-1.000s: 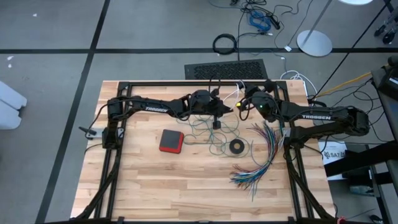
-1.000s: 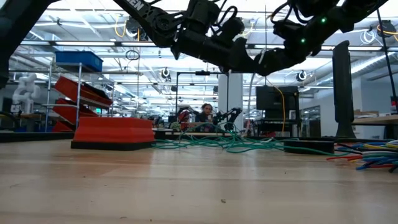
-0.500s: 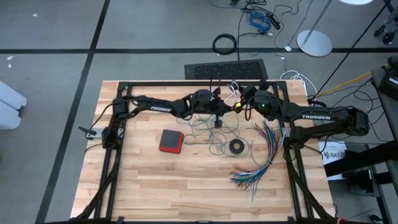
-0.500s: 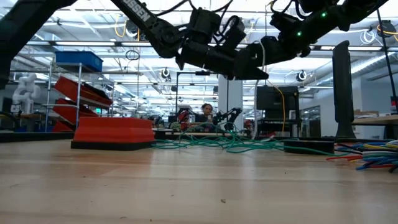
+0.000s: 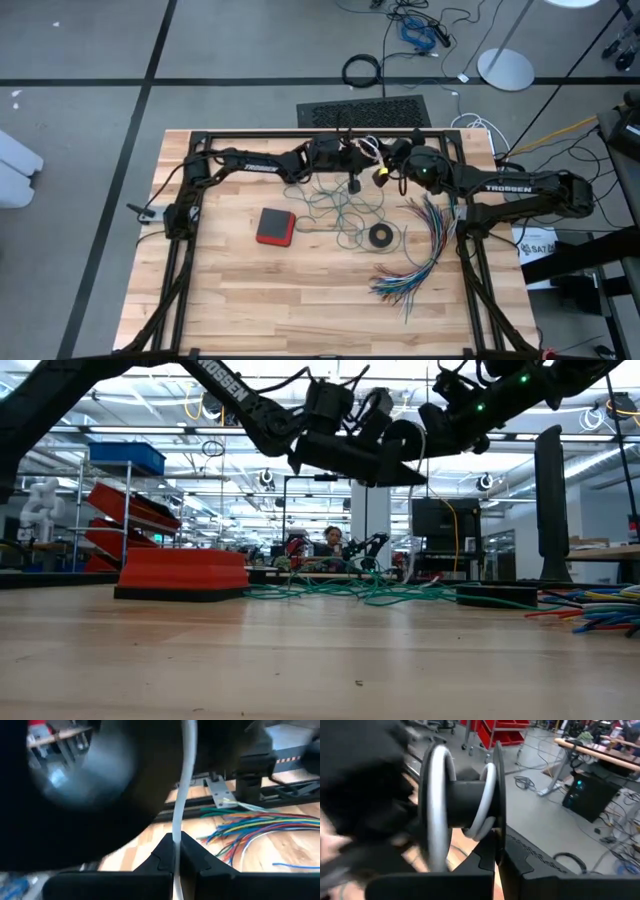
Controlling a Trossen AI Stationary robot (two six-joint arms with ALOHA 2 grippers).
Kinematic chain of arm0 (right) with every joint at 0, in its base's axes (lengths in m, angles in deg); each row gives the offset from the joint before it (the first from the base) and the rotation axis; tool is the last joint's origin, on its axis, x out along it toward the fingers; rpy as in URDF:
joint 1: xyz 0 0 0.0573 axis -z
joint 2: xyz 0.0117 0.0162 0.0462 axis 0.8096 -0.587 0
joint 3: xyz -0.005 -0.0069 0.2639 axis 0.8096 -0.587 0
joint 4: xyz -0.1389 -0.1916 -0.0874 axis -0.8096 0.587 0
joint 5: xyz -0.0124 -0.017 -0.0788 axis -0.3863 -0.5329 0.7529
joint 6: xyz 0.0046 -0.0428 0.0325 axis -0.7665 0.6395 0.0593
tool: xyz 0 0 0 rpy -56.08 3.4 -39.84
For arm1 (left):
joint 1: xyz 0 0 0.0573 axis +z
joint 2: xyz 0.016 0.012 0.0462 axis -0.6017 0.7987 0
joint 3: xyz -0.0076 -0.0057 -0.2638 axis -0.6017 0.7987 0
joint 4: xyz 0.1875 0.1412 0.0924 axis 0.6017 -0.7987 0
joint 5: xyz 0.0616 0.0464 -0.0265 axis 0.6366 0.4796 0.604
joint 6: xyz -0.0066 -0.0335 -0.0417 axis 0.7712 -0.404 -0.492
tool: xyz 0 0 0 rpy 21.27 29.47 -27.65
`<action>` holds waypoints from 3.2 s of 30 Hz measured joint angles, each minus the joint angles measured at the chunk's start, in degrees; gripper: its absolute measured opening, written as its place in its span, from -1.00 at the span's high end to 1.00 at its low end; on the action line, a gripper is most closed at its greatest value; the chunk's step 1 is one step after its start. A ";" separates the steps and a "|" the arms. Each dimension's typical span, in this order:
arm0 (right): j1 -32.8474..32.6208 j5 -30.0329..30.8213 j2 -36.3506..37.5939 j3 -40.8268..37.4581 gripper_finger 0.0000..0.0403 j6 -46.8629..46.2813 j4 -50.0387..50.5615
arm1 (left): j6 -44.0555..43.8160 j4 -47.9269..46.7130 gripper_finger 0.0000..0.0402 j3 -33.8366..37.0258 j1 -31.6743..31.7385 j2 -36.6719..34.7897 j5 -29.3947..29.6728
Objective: Coiling cords
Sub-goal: Coil the white wire cable on the spool
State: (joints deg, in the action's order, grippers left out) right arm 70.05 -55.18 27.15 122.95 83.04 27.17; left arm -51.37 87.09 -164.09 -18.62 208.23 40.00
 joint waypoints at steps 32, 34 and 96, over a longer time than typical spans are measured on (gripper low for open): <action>2.43 -7.74 0.02 0.00 1.00 2.45 23.38 | 3.28 -13.91 0.97 0.02 6.51 0.14 -1.07; 3.59 -9.77 0.02 0.02 1.00 2.06 25.87 | 4.29 -14.90 0.97 0.02 6.33 0.14 0.39; 12.50 6.10 -24.09 6.08 1.00 -4.20 5.09 | 2.53 -18.68 0.84 -6.40 -1.58 2.40 26.97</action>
State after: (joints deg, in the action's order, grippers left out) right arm 82.55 -49.09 3.07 129.02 78.85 32.26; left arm -48.85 68.41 -170.50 -20.20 210.63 66.97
